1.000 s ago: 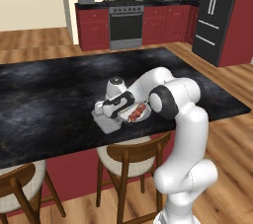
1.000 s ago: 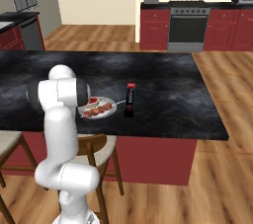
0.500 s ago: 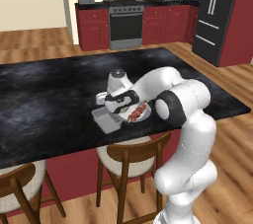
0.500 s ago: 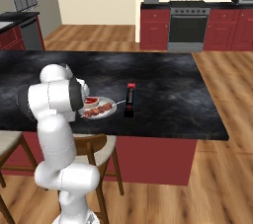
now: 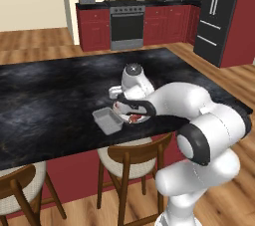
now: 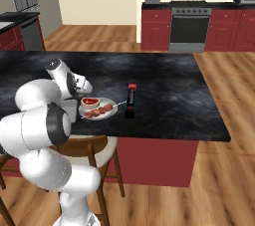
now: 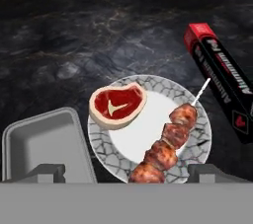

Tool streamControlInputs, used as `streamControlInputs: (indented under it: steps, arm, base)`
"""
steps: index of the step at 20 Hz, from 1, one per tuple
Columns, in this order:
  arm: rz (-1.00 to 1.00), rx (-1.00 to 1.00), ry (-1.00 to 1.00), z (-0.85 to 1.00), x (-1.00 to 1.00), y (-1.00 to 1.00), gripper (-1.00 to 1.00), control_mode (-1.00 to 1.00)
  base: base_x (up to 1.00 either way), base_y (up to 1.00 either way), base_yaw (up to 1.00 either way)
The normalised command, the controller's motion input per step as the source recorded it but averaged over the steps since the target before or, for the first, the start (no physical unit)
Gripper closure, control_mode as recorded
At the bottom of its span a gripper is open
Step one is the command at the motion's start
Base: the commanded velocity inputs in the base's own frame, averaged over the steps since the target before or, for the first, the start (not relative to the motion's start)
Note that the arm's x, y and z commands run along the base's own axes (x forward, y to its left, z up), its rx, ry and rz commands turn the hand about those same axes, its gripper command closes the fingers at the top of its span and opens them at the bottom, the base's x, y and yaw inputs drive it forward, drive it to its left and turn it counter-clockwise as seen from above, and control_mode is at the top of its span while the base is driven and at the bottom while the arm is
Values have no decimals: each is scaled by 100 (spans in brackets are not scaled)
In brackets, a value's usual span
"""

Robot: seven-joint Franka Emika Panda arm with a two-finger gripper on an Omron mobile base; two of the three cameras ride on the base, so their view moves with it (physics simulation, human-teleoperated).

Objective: Retrieve the tupperware and aluminum foil from the cabinet and place them on the dining counter near the plate with kebab skewer and steak to prepare for storing leftovers.

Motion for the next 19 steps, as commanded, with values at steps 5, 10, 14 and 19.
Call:
streamControlInputs:
  steps: [5,10,14,19]
  arm:
    - [-2,0,-20,79,-91,-39,-100,-100]
    - [0,0,-13,94,-91,-51,-100,-100]
    - [0,0,0,96,-89,-75,-100,-100]
    - [0,0,1,43,-75,-92,-100,-100]
  base:
    - [0,0,0]
    - [0,0,0]
    - [0,0,0]
    - [0,0,0]
